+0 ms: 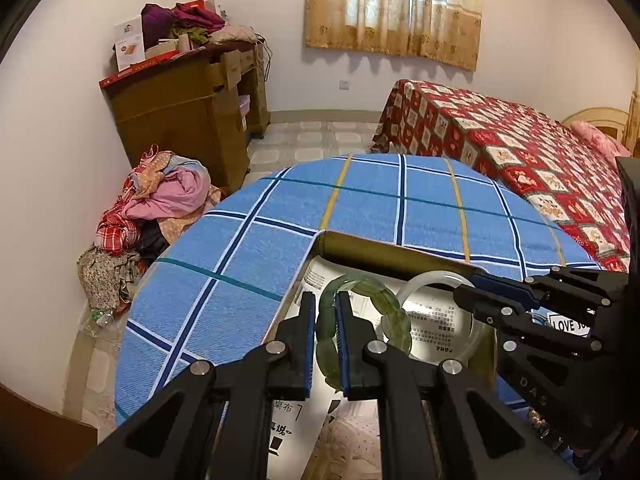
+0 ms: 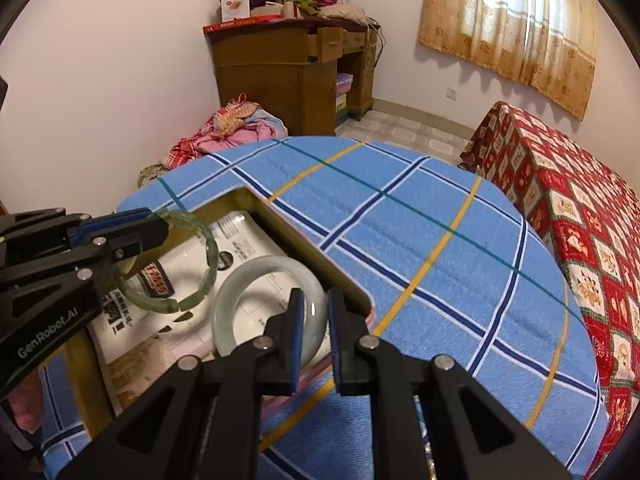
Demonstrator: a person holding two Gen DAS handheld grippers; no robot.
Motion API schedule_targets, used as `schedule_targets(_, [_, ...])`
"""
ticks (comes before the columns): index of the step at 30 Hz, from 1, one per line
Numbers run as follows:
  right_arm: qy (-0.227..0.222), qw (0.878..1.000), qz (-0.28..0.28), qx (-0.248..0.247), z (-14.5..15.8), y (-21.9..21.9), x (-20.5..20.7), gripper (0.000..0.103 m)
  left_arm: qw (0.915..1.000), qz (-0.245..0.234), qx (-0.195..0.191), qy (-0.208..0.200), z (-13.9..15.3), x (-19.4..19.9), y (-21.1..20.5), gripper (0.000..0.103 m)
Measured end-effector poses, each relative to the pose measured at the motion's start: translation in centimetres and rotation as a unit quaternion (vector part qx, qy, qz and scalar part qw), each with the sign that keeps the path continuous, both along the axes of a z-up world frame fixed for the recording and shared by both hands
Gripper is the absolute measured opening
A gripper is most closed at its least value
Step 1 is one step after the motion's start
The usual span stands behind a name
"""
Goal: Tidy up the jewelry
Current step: 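Carry both bangles into the pink tin and open both tools to release them, then move both open tools back over the remaining jewelry pile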
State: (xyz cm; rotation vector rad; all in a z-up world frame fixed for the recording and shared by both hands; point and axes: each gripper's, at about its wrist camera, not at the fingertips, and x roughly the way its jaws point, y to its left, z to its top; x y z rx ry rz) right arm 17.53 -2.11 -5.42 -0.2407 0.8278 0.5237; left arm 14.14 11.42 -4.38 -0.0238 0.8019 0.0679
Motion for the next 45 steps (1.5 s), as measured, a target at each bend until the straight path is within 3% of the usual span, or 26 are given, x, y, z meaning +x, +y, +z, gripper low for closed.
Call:
schedule_targets(10, [-0.007, 1.0, -0.001, -0.015, -0.2, 0.8, 0.0, 0.014, 0.9992, -0.004, 0.025, 0.031, -1.6, 1.2, -0.2, 0.009])
schedule_targets(17, [-0.012, 1.0, -0.007, -0.012, -0.2, 0.9, 0.1, 0.015, 0.9992, -0.003, 0.027, 0.03, -1.9, 0.9, 0.1, 0.015])
schedule_targets(18, [-0.011, 1.0, -0.008, -0.01, -0.2, 0.8, 0.2, 0.016, 0.9992, -0.002, 0.028, 0.028, -1.9, 0.8, 0.0, 0.018])
schedule_targets(20, [-0.014, 1.0, -0.011, -0.009, -0.1, 0.8, 0.1, 0.016, 0.9993, 0.001, 0.028, 0.024, -1.7, 0.7, -0.1, 0.038])
schedule_targets(21, [-0.015, 1.0, -0.011, -0.007, 0.0, 0.5, 0.1, 0.016, 0.9993, 0.007, 0.031, 0.018, -1.4, 0.5, -0.1, 0.057])
schedule_targets(22, [-0.015, 1.0, -0.012, -0.005, 0.0, 0.4, 0.0, 0.016, 0.9993, 0.012, 0.035, 0.01, -1.2, 0.3, -0.1, 0.069])
schedule_targets(29, [-0.029, 0.999, -0.021, 0.022, 1.5, -1.3, -1.4, 0.042, 0.9992, 0.031, 0.023, -0.009, -0.4, -1.1, 0.6, 0.07])
schedule_targets(35, [-0.037, 0.999, -0.02, 0.034, 2.2, -2.6, -2.8, 0.052, 0.9988, 0.047, -0.003, -0.011, -0.5, -2.5, 0.3, 0.07])
schedule_targets(39, [-0.04, 0.998, -0.021, 0.039, 2.4, -3.6, -3.7, 0.053, 0.9989, 0.043, -0.013, -0.016, -0.5, -3.9, -0.7, 0.07])
schedule_targets(45, [-0.047, 0.997, -0.033, 0.042, 2.7, -7.0, -5.4, 0.058, 0.9991, 0.034, -0.008, -0.024, -0.1, -5.8, -2.6, 0.07])
